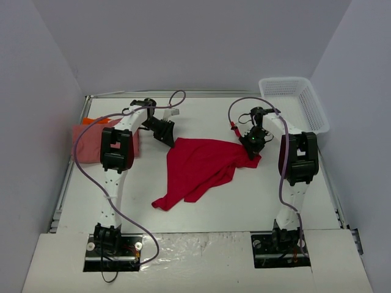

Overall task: Fold and stack the t-shirts
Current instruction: Flatten out the tshirt

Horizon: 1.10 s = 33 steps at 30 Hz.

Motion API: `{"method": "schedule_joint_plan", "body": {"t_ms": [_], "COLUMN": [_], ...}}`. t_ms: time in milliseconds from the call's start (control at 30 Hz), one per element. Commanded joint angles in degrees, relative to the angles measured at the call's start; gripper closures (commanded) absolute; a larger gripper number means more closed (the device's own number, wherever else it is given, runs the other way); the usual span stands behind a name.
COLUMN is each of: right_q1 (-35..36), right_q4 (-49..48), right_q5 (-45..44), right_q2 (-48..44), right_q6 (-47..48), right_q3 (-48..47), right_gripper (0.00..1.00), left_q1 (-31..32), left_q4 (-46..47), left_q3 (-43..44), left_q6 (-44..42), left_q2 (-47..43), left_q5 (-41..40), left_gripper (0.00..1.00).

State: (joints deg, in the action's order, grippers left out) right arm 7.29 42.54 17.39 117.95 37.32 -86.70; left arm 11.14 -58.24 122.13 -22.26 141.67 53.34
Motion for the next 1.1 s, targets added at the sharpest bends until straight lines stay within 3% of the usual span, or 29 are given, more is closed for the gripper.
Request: {"method": "schedule_joint_plan", "body": {"t_ms": [0,133,267,400,600,867,1067], "right_q1": [0.6,0.6,0.7,1.0,1.5,2.4,3.2], "right_q4": [2.5,2.6,2.5,2.5,2.3,2.5,2.3], "right_q5": [0.5,0.4,0.5,0.9,0.6,0.8,2.1], "right_q2": [1.3,1.5,1.8,1.1,-1.4,-3.3,-4.4], "right_q6": [-0.5,-0.5,-0.5,-0.5,-1.0,-1.6,-1.4], "right_q3": [-1.2,-1.5,-1.9,-1.6,-4.0,-6.0,-4.0], "right_gripper": [1.0,1.0,1.0,1.0,1.0,1.0,1.0], "left_q1": [0.6,1.0,1.6,1.7,1.3,2.0,10.6], "left_q4": [-2.0,-2.3,-1.9,-2.1,9.4,13.8,11.8], "left_q3": [-0.3,-1.2,-2.6,-3.1,-8.9,-11.6,-19.0], "left_q6": [-0.9,-0.4,-0.1,0.3,8.8,11.3,7.4], "left_q2": [-0.7,-1.1,-2.3,-3.4,-11.9,-26.1,-32.4], "left_q5": [2.2,4.2,4.1,2.5,-12.9,-33.0,-43.2], "left_gripper": [0.73,0.76,0.97,0.98,0.98,0.98,0.98]}}
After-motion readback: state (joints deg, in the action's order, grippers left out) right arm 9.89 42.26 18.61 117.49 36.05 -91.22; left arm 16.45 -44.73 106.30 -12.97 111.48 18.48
